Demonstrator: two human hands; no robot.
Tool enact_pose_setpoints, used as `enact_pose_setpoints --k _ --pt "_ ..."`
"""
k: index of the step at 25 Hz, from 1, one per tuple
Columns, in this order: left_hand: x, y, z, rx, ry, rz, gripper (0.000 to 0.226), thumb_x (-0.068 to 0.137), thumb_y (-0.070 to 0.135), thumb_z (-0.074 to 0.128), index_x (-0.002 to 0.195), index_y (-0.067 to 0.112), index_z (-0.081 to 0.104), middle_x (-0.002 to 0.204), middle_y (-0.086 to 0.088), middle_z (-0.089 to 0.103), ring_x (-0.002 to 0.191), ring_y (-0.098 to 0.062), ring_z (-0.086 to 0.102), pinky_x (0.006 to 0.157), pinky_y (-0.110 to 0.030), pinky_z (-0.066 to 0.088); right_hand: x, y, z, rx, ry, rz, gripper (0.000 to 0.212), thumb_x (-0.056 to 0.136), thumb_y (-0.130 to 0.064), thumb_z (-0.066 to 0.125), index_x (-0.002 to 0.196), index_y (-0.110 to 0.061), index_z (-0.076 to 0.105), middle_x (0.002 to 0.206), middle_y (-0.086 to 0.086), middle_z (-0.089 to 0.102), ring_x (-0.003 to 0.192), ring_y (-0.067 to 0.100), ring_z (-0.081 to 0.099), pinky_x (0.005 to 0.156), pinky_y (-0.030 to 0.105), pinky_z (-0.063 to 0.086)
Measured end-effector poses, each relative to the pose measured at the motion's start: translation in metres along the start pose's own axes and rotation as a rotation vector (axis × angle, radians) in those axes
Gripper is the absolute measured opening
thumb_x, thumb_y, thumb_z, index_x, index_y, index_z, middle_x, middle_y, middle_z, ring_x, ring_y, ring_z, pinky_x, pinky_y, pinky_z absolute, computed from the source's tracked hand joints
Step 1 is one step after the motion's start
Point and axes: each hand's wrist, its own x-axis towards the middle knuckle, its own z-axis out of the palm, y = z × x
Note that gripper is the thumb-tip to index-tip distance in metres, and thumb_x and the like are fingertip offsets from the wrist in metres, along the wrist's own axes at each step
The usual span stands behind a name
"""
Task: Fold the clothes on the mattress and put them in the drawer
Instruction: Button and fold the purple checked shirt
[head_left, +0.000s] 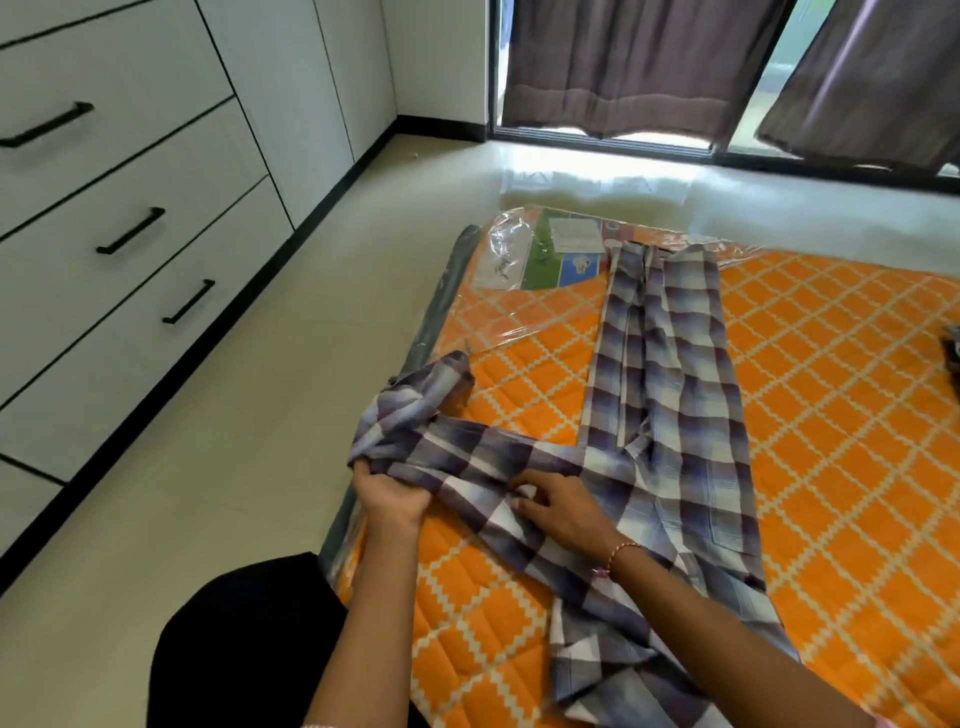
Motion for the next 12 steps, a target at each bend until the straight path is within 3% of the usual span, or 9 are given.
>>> enact_pose_setpoints --k 2,4,6,8,9,11,12 --pt "-0.002 -0.001 0.000 0.089 0.022 0.025 0.043 0.100 0.033 0.030 0.101 0.011 0.067 0.102 -0.012 0.067 0.093 -0.026 0.064 0.080 -0.036 0.051 0.004 -0.009 -0.004 -0.053 0.100 -0.022 0.021 0.095 -0.022 0.052 0.110 -0.016 0.067 0.105 0.003 0.069 0.089 0.016 0.062 0.074 0.027 0.047" --pt "0.004 0.015 0.011 0.152 0.063 0.075 0.035 0.099 0.028 0.037 0.116 0.009 0.062 0.108 -0.014 0.066 0.098 -0.027 0.062 0.078 -0.038 0.050 0.015 -0.035 -0.004 0.092 0.257 -0.126 0.020 0.095 -0.013 0.052 0.107 -0.013 0.068 0.102 0.003 0.069 0.085 0.013 0.060 0.074 0.023 0.048" --pt "0.012 0.031 0.024 0.103 0.064 0.116 0.033 0.098 0.027 0.040 0.113 0.009 0.063 0.100 -0.013 0.070 0.095 -0.027 0.064 0.078 -0.037 0.051 0.033 -0.075 -0.005 0.365 0.300 -0.269 0.023 0.093 -0.006 0.054 0.110 -0.013 0.068 0.106 0.001 0.069 0.095 0.010 0.062 0.083 0.017 0.047" --pt "0.011 0.026 0.028 0.123 0.090 0.163 0.032 0.096 0.027 0.041 0.104 0.007 0.065 0.097 -0.014 0.071 0.093 -0.029 0.066 0.079 -0.038 0.054 0.050 -0.102 -0.002 0.480 0.298 -0.293 0.028 0.090 -0.006 0.057 0.115 -0.015 0.065 0.110 -0.002 0.068 0.102 0.008 0.062 0.089 0.018 0.046" --pt "0.011 0.017 0.025 0.224 0.163 0.204 0.032 0.097 0.025 0.041 0.104 0.005 0.065 0.102 -0.017 0.069 0.096 -0.033 0.065 0.083 -0.040 0.054 0.058 -0.108 0.003 0.448 0.304 -0.236 0.030 0.089 -0.009 0.058 0.119 -0.016 0.062 0.111 -0.001 0.068 0.103 0.013 0.062 0.089 0.024 0.047" --pt "0.010 0.002 0.019 0.433 0.374 0.283 0.031 0.098 0.019 0.041 0.111 -0.001 0.062 0.116 -0.022 0.063 0.106 -0.037 0.060 0.094 -0.044 0.050 0.065 -0.110 0.024 0.286 0.309 0.070 0.037 0.090 -0.021 0.058 0.126 -0.015 0.050 0.113 0.008 0.066 0.105 0.028 0.061 0.083 0.034 0.046" --pt "0.011 -0.003 0.016 0.479 0.393 0.302 0.030 0.099 0.017 0.041 0.110 -0.001 0.061 0.118 -0.022 0.061 0.107 -0.034 0.059 0.096 -0.043 0.048 0.066 -0.112 0.035 0.251 0.284 0.203 0.040 0.090 -0.026 0.057 0.126 -0.014 0.047 0.114 0.011 0.065 0.106 0.033 0.060 0.080 0.036 0.045"
